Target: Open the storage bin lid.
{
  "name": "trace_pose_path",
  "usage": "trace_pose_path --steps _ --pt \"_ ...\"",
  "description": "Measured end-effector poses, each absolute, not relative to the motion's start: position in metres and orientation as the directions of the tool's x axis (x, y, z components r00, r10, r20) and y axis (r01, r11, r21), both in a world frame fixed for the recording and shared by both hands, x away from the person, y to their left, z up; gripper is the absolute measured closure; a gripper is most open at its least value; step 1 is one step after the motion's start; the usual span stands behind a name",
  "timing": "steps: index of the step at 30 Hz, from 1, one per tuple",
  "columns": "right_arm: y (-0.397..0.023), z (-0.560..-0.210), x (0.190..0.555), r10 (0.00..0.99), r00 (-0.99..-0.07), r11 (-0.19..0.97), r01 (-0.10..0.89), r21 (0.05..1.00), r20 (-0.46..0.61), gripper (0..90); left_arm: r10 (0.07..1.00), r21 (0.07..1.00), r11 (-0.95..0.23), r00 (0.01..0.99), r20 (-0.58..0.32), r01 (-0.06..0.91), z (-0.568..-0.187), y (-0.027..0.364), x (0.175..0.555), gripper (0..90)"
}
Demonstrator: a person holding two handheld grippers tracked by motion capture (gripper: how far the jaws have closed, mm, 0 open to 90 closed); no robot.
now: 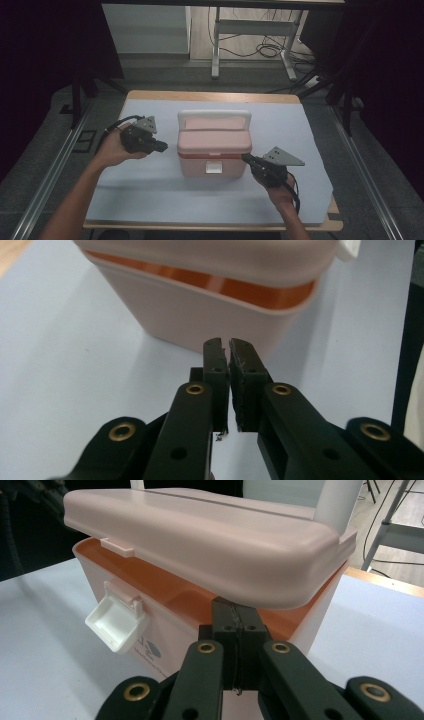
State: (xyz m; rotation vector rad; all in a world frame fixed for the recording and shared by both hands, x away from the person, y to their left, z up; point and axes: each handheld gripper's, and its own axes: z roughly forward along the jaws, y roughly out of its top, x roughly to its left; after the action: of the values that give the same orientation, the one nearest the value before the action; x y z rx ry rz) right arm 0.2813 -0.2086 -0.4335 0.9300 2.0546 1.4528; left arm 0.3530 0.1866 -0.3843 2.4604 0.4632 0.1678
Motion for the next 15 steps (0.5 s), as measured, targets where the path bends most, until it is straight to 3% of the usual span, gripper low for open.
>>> trace_pose_path --steps 15 --pt "-0.208 -0.433 0.281 0.747 -0.665 0.215 0.267 0.94 0.018 89.8 0.377 0.62 -0.728 0.926 0.004 0.293 -0.398 0.18 0.335 90.0"
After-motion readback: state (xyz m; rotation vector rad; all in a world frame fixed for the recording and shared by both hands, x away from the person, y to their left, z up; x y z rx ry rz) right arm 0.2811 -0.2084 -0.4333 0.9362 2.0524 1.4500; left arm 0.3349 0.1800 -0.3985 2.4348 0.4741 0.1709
